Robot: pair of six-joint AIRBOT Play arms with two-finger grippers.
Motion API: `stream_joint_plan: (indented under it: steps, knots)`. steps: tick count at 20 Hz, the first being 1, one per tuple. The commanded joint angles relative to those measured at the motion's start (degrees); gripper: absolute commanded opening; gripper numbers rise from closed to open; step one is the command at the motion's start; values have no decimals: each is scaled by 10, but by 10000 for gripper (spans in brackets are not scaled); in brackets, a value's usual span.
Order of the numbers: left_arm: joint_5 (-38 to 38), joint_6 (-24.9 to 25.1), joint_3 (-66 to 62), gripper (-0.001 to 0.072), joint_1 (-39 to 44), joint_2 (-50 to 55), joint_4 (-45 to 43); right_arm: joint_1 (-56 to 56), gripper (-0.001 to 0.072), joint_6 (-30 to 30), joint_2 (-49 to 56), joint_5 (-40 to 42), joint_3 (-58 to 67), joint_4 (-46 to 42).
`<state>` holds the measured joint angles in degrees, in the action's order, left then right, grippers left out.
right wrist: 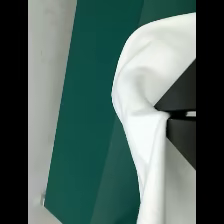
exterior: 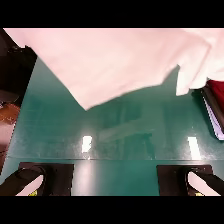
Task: Fold the shirts.
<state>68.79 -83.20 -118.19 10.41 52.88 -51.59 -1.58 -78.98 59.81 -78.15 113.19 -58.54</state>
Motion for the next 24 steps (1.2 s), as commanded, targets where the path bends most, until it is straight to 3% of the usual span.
stream_joint_plan:
  steps: [1,3,5,10,12,14,15,16,17,20,24]
  knots:
    - [80,-8,50,21,0,-4,-42,-8,20,-40,-14,-110,-18,1]
    - [120,-25,139,21,0,1,-130,14,20,-56,-1,-158,-81,0]
    - [107,-25,265,21,0,2,-183,55,21,-57,12,-159,-181,0]
    - [-105,-24,577,21,0,2,-207,174,22,-46,67,41,-452,-1]
    - [-169,-40,628,21,0,2,-216,204,22,-45,104,99,-495,0]
    - [-182,-55,630,21,0,2,-235,224,30,-42,135,112,-504,0]
    - [-183,-55,625,21,0,2,-243,230,152,-31,144,110,-504,4]
    - [-179,-55,616,21,0,2,-257,233,384,-30,148,96,-503,5]
    - [-173,-54,608,21,0,2,-273,232,476,-27,145,74,-503,4]
    - [-137,-54,578,21,0,2,-343,210,476,-14,93,26,-515,2]
    - [-116,-56,568,21,0,2,-353,142,474,-15,-17,90,-558,-1]
